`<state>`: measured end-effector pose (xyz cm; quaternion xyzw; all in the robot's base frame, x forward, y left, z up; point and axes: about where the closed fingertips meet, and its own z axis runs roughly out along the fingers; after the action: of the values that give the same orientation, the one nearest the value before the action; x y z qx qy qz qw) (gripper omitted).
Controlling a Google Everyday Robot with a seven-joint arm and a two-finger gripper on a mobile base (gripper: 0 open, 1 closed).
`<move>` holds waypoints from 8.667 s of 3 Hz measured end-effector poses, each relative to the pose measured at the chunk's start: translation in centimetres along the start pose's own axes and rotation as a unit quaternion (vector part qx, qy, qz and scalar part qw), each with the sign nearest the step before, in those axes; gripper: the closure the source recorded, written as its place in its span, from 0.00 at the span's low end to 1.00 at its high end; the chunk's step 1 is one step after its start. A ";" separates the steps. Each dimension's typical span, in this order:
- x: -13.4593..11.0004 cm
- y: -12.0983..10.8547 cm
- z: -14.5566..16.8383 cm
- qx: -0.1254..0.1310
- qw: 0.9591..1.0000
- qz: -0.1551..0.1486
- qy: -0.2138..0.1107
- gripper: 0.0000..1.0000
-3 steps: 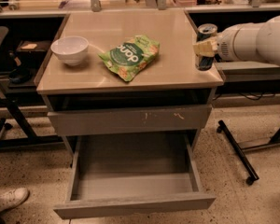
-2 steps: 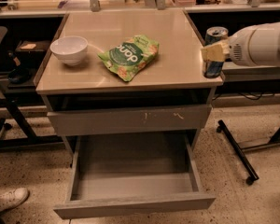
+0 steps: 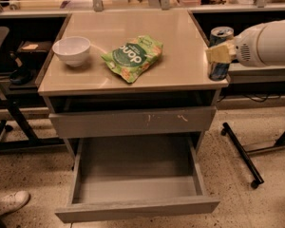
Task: Place redbull can into middle drawer
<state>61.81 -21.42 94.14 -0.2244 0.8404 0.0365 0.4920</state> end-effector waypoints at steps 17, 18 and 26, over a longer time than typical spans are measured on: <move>35.8 31.4 22.2 -0.197 0.949 0.187 0.161 1.00; 38.0 32.0 23.1 -0.157 0.956 0.184 0.165 1.00; 37.0 23.6 28.0 0.054 0.968 0.243 -0.024 1.00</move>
Offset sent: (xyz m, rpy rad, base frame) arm -0.1216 0.0508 -0.1056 -0.1722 0.3071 0.2361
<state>59.42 -5.01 44.85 0.0140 0.8584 0.1149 0.4998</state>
